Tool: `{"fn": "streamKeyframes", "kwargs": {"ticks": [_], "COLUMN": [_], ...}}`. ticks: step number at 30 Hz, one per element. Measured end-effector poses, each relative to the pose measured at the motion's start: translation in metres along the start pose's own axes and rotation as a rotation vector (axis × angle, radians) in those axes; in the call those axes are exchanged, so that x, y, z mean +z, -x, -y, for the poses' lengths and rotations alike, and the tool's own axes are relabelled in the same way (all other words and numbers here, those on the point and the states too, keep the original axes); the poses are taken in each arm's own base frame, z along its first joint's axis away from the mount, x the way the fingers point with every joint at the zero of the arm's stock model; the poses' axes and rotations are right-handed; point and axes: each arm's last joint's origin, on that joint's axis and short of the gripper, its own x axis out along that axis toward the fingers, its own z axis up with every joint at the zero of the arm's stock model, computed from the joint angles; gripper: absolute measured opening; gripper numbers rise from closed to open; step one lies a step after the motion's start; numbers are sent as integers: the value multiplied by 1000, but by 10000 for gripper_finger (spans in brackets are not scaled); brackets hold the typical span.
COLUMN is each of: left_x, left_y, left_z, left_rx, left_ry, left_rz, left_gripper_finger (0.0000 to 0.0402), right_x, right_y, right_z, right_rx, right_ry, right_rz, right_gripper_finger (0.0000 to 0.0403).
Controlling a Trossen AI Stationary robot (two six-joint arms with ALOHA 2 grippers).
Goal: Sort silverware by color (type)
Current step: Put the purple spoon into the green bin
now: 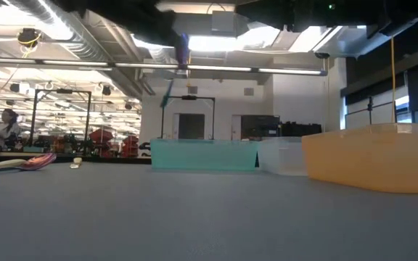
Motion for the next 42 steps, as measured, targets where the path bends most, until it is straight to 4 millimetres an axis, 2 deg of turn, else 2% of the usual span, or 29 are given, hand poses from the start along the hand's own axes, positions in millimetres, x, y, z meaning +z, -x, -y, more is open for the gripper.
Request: {"fn": "streamKeyframes", "kwargs": {"ticks": [4, 10, 15, 20, 27, 34, 38, 42], "left_x": [-9, -38, -64, -81, -86, -86, -74, -53], "left_y": [-29, -68, -87, -98, -105, -104, -93, -73], "left_z": [6, 13, 16, 18, 20, 21, 24, 21], "left_rx": [-6, 9, 28, 30, 19, 35, 10, -15], "left_ry": [-16, 11, 25, 47, 63, 63, 59, 57], "left_rz": [-53, -169, -249, -290, -267, -274, -270, -254], "left_gripper_finger": [12, 14, 14, 15, 24, 85, 112, 117], "right_x": [0, 0, 0, 0, 0, 0, 0, -1], "right_y": [0, 0, 0, 0, 0, 0, 0, 0], "right_z": [0, 0, 0, 0, 0, 0, 0, 0], "right_rx": [0, 2, 2, 2, 2, 2, 2, 5], "right_ry": [1, 2, 2, 2, 2, 2, 3, 4], "right_rz": [-1, -4, -3, -3, -3, -3, -4, -8], "right_gripper_finger": [182, 182, 182, 182, 182, 182, 182, 182]}}
